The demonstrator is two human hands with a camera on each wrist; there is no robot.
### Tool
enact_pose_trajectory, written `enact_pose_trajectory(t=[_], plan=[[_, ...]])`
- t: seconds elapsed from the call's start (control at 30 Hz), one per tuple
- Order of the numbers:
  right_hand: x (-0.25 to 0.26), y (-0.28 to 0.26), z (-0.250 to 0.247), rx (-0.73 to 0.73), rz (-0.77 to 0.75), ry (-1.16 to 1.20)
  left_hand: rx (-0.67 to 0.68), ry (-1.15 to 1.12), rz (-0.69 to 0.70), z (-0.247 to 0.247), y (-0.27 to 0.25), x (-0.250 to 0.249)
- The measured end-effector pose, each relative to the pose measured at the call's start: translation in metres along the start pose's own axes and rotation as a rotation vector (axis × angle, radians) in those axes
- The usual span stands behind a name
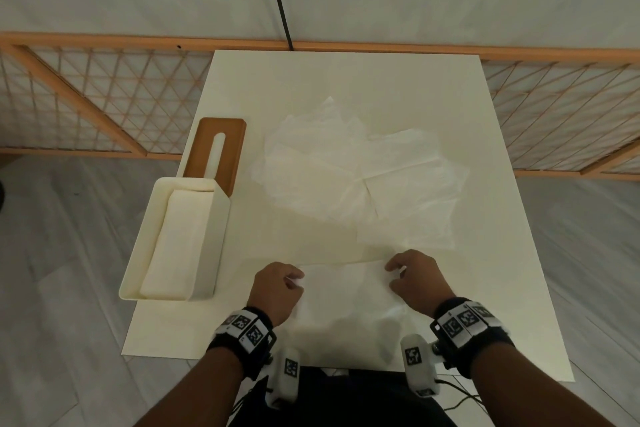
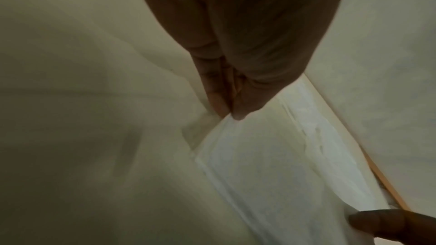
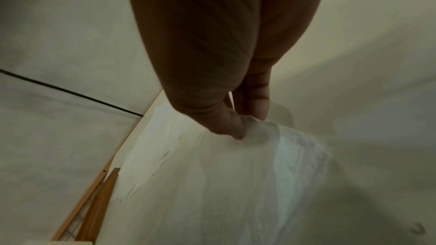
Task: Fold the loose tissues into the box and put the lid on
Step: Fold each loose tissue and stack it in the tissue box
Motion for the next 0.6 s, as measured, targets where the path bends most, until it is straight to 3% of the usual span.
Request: enact_pose_trajectory(t=[0.2,0.33,0.5,0.6], plan=[[0.01,-0.001,-0.021,-0.134,-0.064,-0.039,-0.134,0.018,0.0,-0.034,0.022,-0.015],[0.022,-0.004,-0.03,-0.096,-0.081,-0.027,-0.206,0.036,0.064,-0.061,0.065,-0.057],[0.035,-0.006,-0.036,-0.083,-0.12,0.016,-0.125,0.142,0.188,-0.047,0.123,-0.125],[0.037,-0.007,-0.036,-0.064,-0.121,0.026,-0.038,0.33,0.136,-0.019,0.148,-0.14]])
Point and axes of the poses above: each hand's wrist, its own y-axis towards the middle knuckle, its own z-axis out of the palm, x = y × z, the point moved 9 cm from there along y, towards the middle knuckle, and after that the axes turned 11 degrees about x, right-handed, at the moved point
